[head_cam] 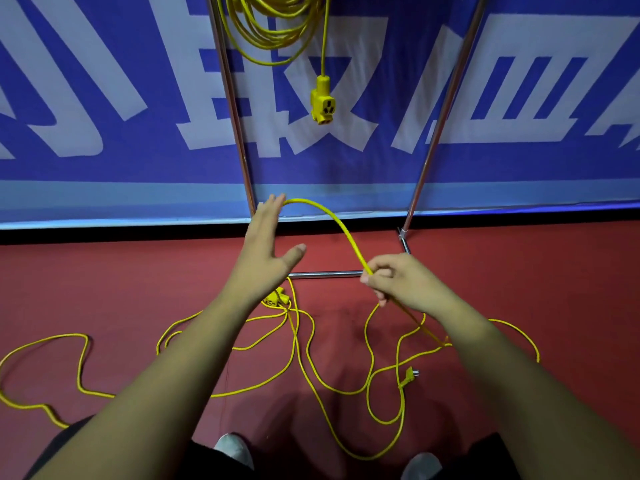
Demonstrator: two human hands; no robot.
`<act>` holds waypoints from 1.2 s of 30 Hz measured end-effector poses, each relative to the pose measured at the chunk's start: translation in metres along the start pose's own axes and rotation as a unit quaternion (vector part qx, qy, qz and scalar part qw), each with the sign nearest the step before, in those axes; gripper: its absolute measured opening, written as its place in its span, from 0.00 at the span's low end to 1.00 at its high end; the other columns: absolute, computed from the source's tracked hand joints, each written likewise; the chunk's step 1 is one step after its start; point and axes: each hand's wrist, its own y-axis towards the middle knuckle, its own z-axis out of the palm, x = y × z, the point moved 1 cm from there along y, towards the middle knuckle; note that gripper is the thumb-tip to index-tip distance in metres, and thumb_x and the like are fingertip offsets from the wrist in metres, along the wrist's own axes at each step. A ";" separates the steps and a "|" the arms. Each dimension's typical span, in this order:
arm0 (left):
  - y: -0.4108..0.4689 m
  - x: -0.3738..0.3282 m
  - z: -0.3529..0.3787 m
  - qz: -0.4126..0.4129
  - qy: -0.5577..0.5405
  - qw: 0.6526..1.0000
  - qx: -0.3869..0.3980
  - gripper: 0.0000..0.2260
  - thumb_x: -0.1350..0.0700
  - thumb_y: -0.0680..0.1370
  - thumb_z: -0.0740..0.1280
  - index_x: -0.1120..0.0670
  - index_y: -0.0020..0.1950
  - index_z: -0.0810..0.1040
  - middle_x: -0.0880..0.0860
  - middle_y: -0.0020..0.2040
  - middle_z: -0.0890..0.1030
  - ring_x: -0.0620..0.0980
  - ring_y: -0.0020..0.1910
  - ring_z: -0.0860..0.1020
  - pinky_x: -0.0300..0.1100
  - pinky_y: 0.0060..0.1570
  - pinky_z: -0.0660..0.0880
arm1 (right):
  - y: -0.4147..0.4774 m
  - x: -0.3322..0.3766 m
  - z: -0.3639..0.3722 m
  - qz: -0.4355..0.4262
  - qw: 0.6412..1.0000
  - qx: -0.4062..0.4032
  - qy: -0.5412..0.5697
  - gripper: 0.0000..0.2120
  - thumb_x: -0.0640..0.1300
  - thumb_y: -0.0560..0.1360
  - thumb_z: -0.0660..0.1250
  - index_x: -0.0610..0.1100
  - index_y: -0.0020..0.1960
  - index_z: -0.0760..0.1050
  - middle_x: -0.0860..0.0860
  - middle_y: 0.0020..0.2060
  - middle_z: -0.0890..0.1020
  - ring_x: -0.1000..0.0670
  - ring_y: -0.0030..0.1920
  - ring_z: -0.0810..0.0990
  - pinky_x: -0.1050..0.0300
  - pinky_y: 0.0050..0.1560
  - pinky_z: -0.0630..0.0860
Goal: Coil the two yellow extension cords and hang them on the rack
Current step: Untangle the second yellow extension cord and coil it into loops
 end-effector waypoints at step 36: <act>-0.015 -0.018 0.021 -0.043 -0.180 0.967 0.177 0.16 0.49 0.83 0.60 0.57 0.40 0.72 0.46 0.26 0.71 0.48 0.27 0.70 0.42 0.32 0.65 | -0.016 -0.032 -0.007 0.059 0.967 0.147 -0.197 0.13 0.38 0.75 0.71 0.49 0.34 0.74 0.54 0.29 0.75 0.61 0.29 0.69 0.65 0.35 0.67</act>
